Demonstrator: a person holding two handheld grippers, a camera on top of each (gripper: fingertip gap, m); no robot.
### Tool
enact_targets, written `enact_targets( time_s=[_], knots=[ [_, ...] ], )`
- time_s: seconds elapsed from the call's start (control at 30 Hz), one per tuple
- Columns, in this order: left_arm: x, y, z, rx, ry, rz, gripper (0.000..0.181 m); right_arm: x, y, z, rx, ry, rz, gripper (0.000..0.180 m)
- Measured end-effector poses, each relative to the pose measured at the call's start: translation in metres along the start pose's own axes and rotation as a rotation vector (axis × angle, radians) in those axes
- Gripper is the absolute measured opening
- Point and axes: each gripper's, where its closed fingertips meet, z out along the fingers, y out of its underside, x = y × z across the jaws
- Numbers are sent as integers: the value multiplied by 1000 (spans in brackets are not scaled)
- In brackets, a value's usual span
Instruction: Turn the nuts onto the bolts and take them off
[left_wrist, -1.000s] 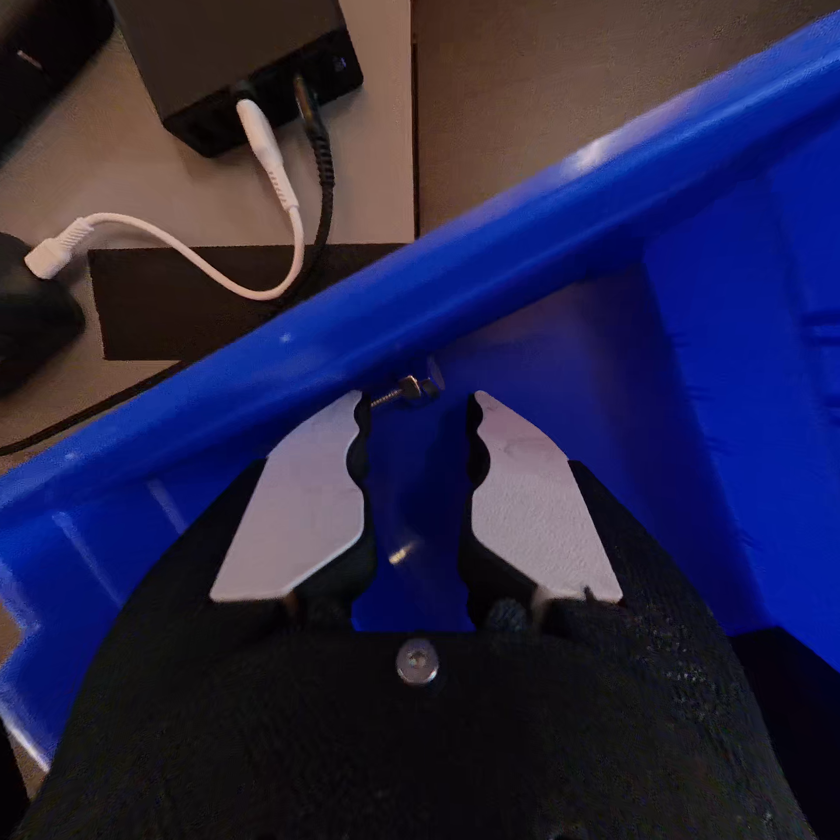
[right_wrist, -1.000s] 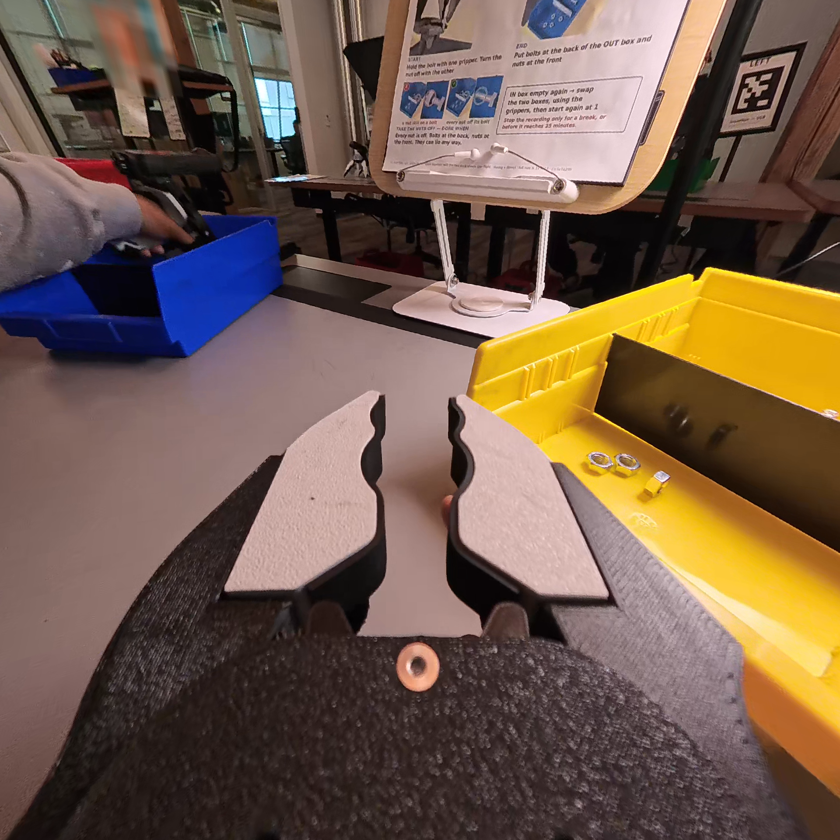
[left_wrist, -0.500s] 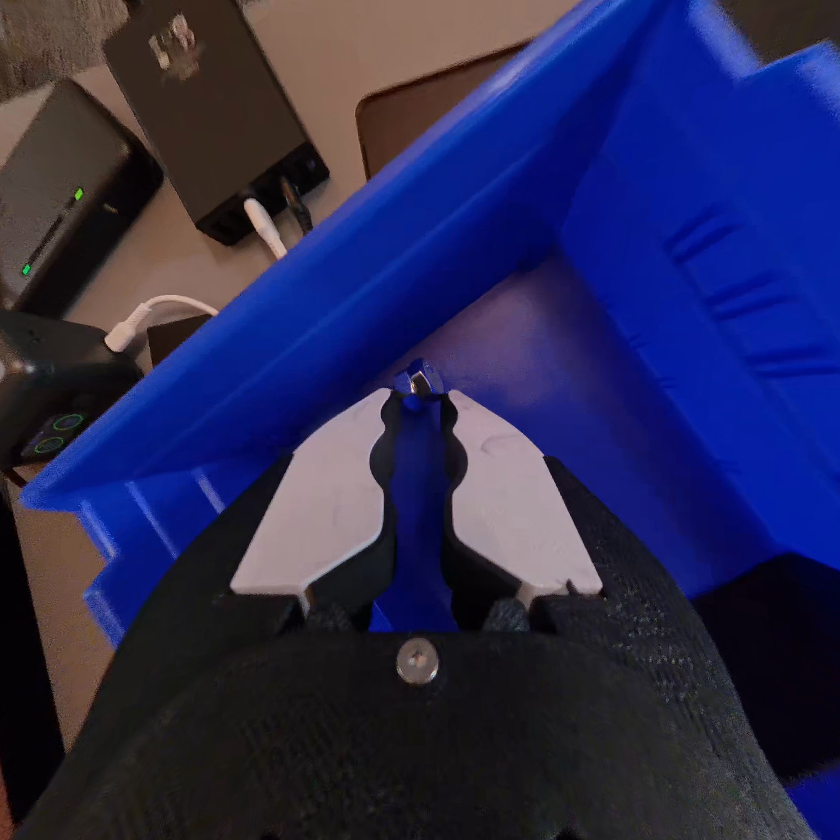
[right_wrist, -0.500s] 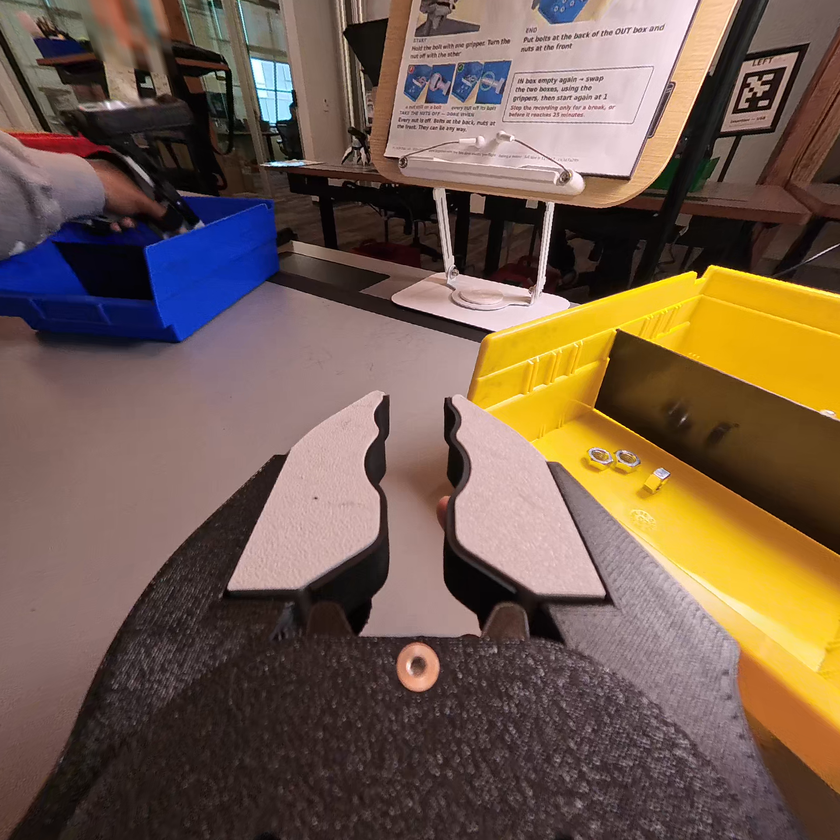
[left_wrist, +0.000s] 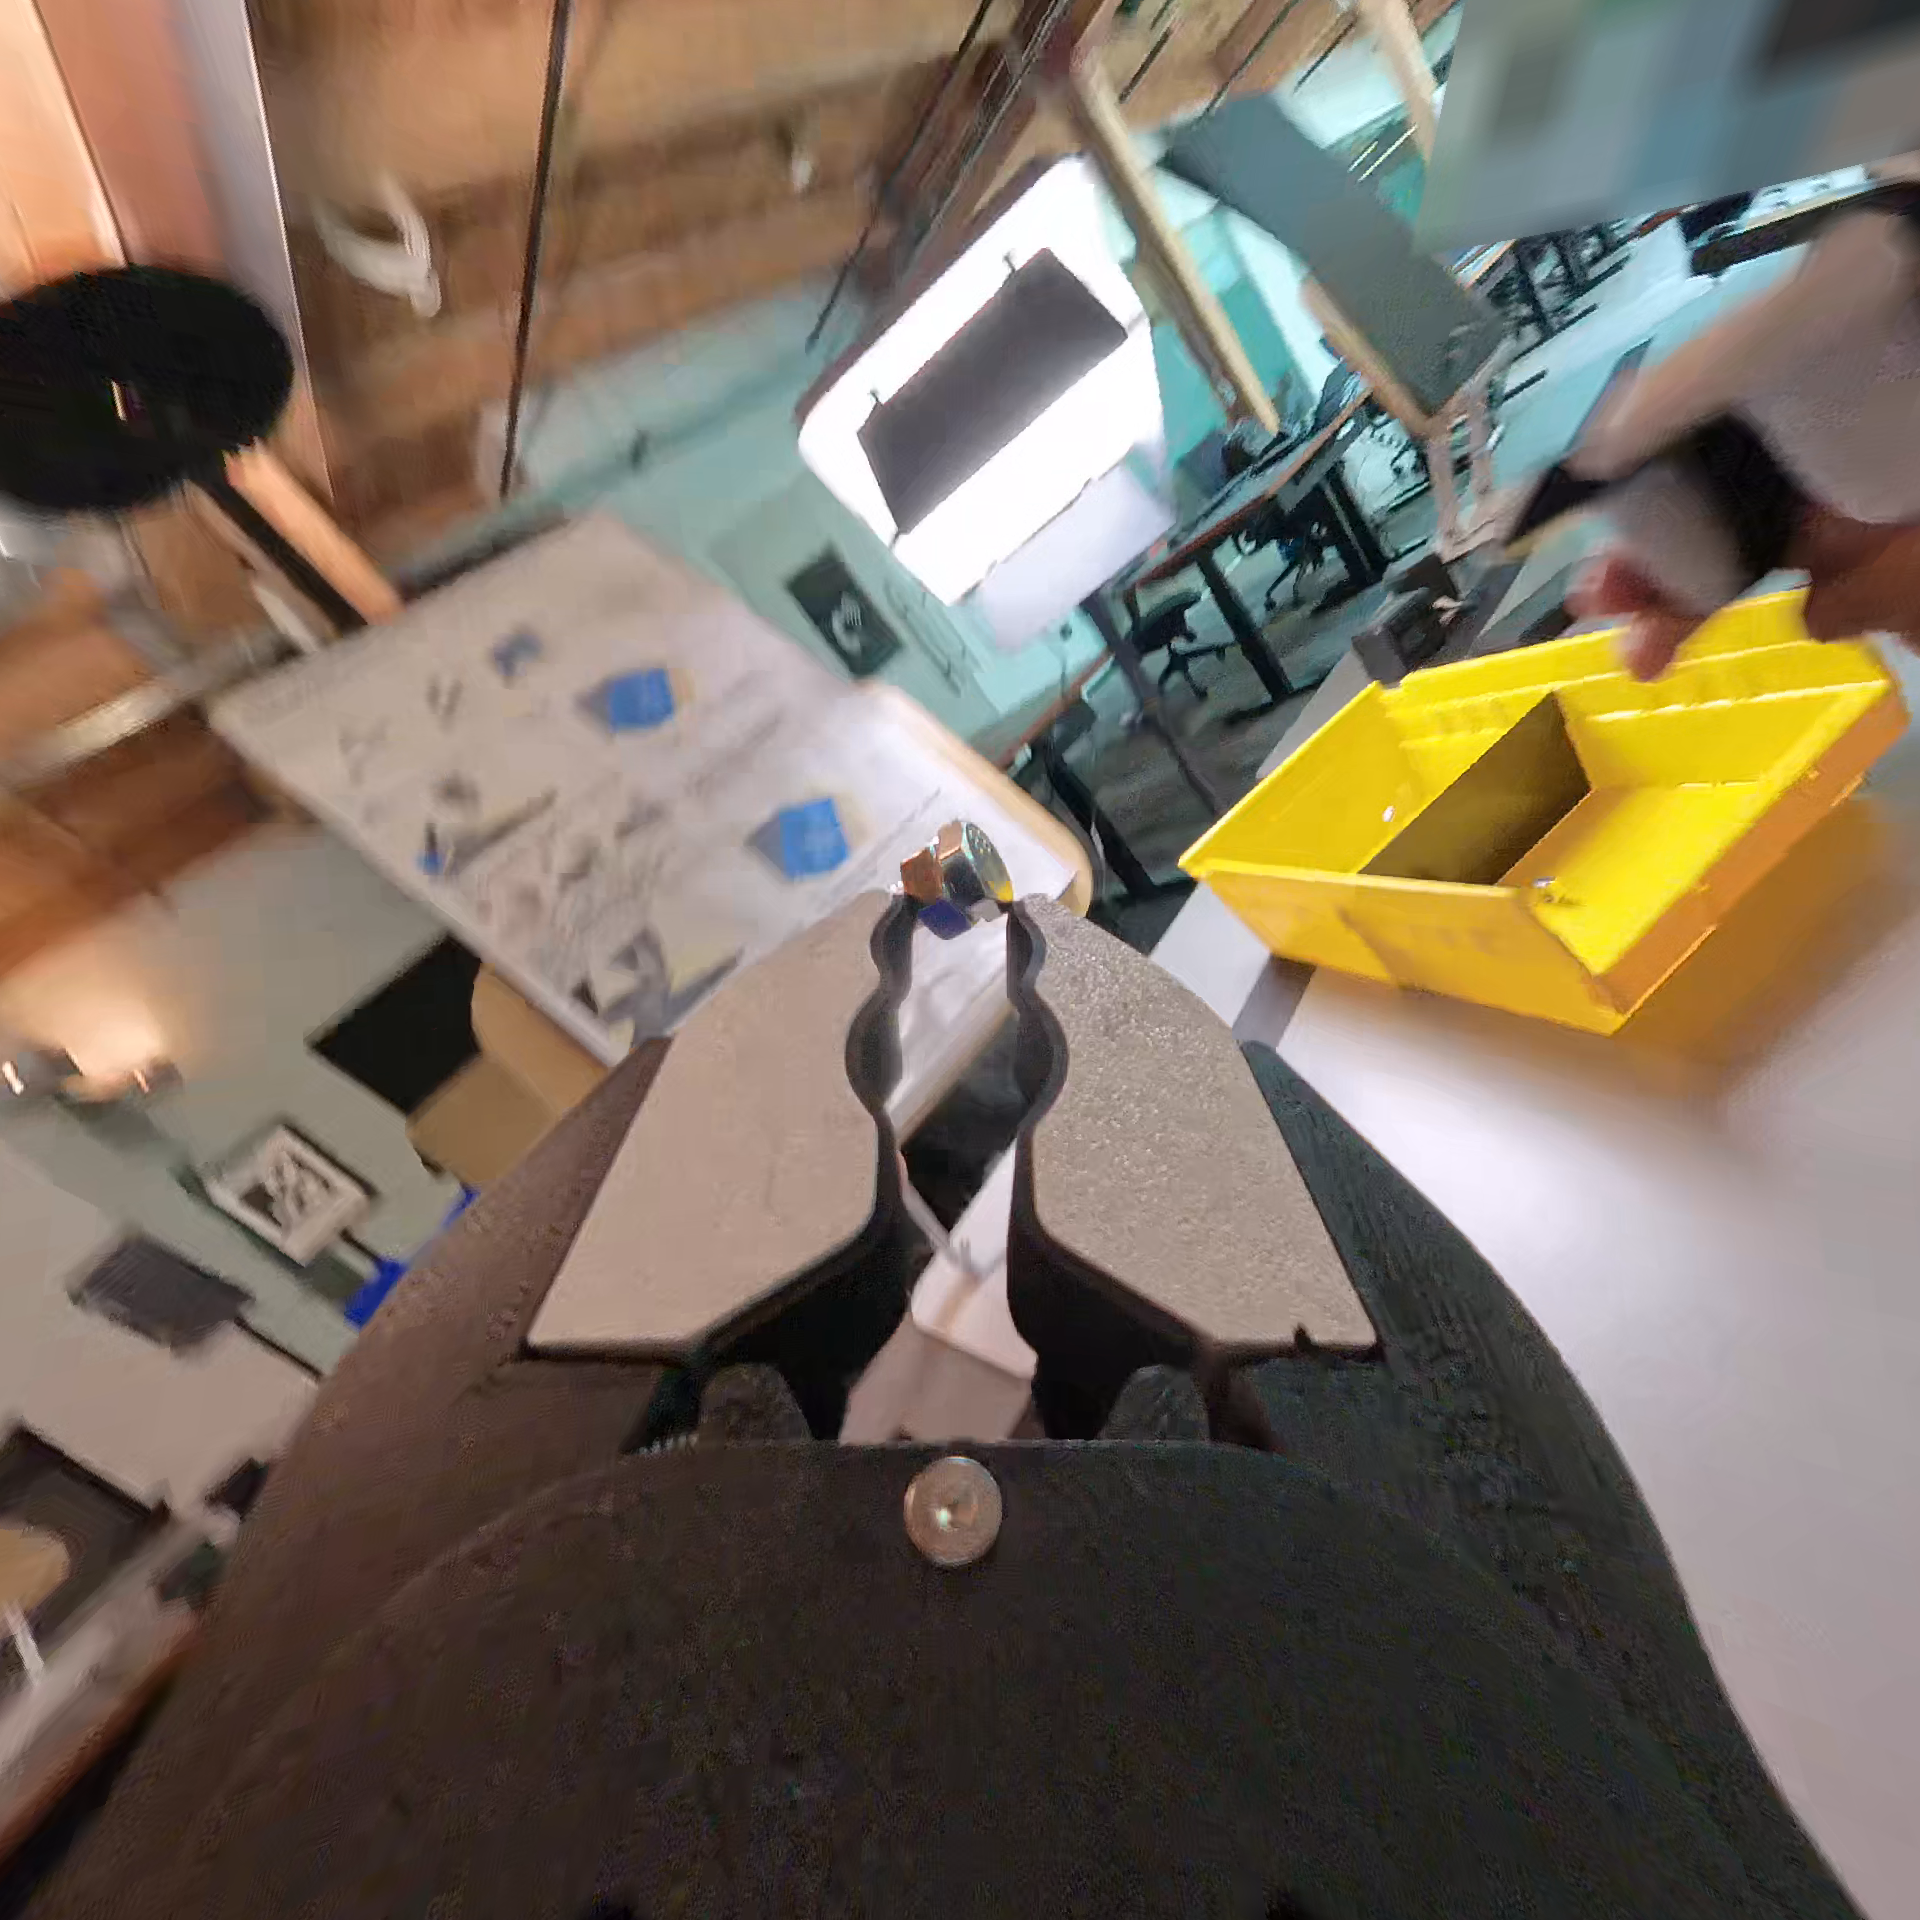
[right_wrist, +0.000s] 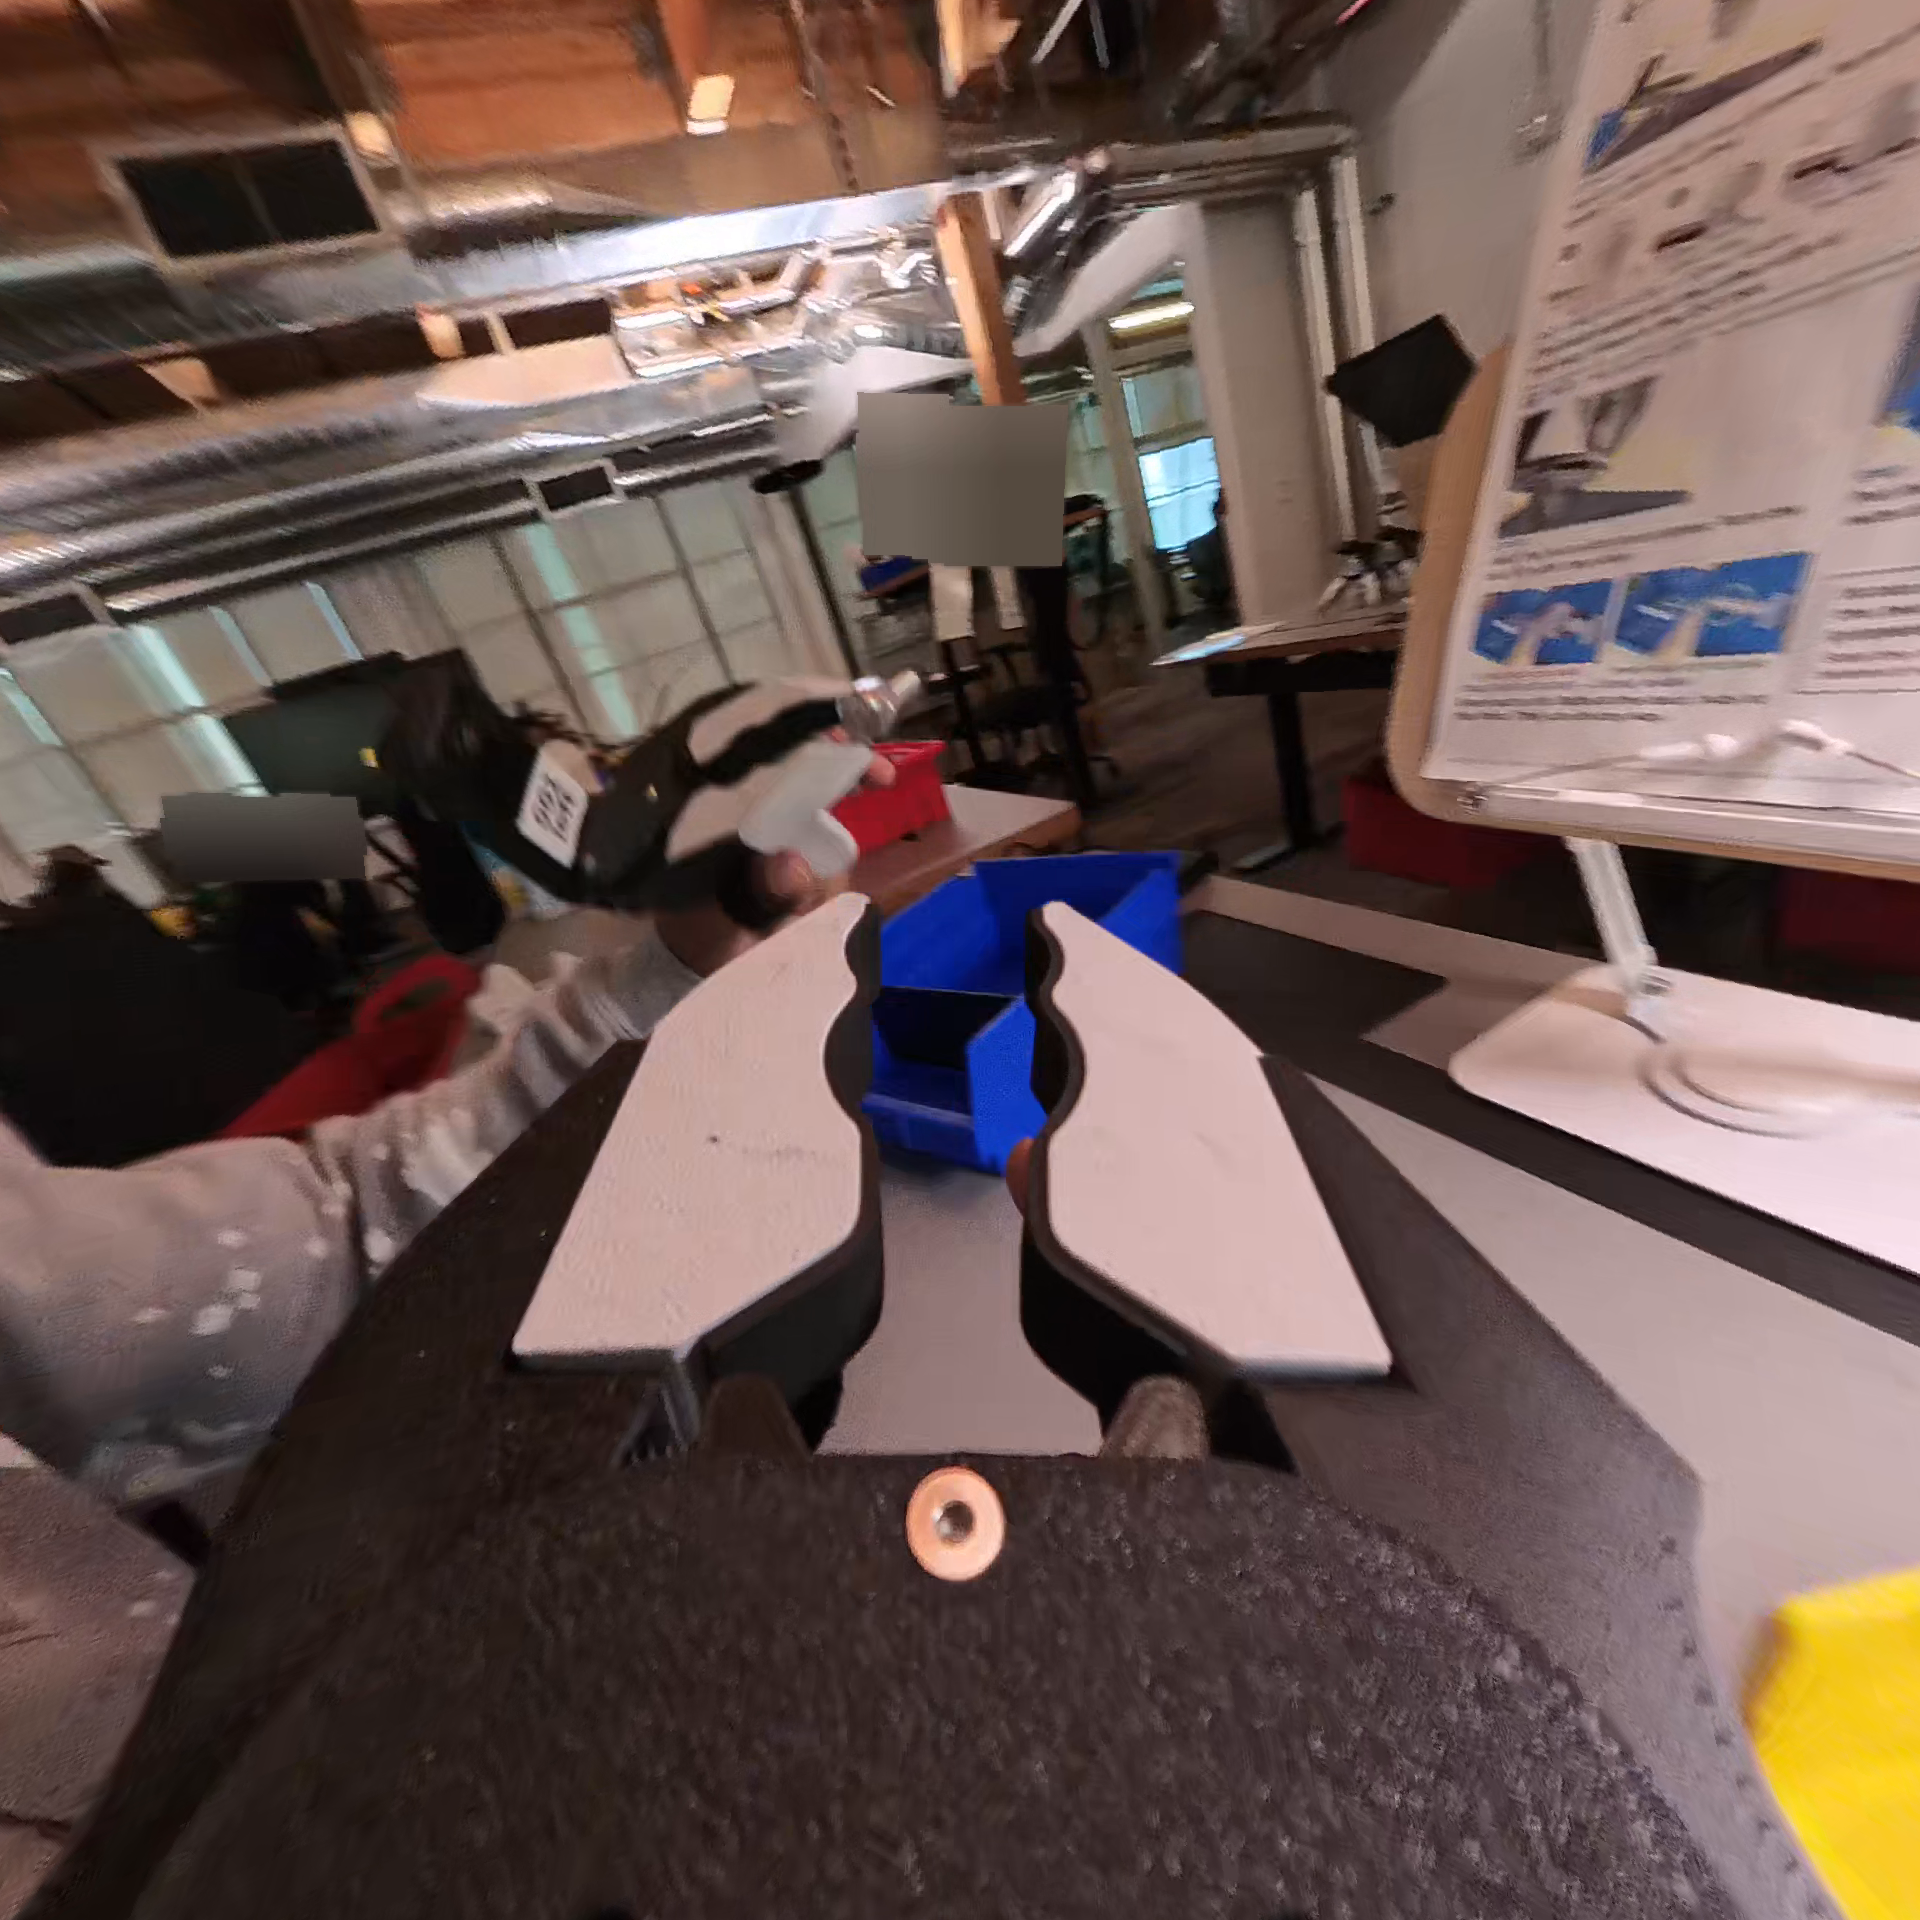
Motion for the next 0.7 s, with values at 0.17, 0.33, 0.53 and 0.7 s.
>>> enact_targets(
  time_s=[0.17, 0.33, 0.53, 0.7],
  knots=[
    [94, -34, 9, 125, 42, 260, 18, -31, -1, 21, -132, -224, 115, 29],
    [156, -23, 7, 131, 99, 500, 17, -34, 43, 13, -265, -403, 217, 31],
    [186, -13, 7, 121, 145, 667, 17, -43, 88, 9, -408, -545, 267, 17],
    [182, -11, 6, 119, 159, 526, 15, -45, 81, 9, -340, -584, 234, 9]
  ],
)
